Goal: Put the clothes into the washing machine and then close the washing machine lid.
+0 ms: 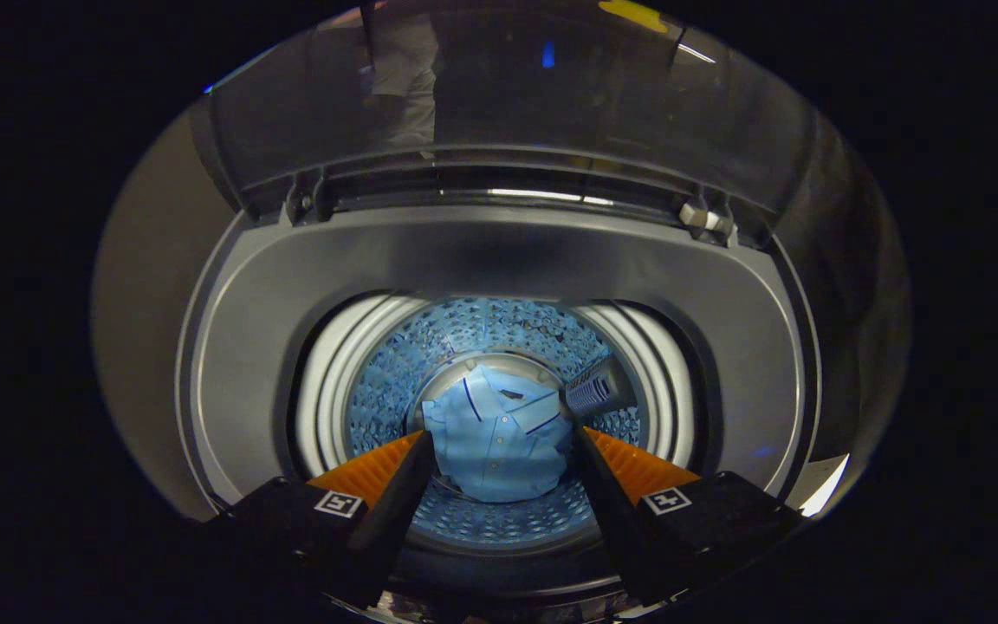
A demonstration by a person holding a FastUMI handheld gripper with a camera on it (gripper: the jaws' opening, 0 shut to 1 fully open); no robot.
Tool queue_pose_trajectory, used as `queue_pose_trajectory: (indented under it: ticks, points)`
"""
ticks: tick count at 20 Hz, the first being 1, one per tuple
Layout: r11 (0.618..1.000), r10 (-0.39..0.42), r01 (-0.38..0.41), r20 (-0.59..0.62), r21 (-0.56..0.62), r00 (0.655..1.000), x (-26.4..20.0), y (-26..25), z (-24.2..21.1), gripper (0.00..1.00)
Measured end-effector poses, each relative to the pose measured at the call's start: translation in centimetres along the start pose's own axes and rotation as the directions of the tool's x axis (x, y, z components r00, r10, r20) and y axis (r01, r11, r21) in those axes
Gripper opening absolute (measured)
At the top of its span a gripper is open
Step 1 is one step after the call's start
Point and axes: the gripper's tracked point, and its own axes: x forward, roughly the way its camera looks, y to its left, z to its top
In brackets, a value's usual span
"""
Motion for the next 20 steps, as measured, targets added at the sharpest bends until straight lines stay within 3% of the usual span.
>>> queue_pose_trajectory:
  ticks: [4, 10, 20]
  points:
    - [0.998, -0.007, -0.003, 0.149, 0.067, 0.989, -4.8, -0.3, 3.3, 1.00]
    - [0.999, -0.041, 0.029, 0.308, 0.046, 0.950, -12.9, -0.6, 9.7, 1.00]
    - [0.998, -0.053, 0.029, 0.491, 0.058, 0.869, -22.3, -0.6, 21.4, 1.00]
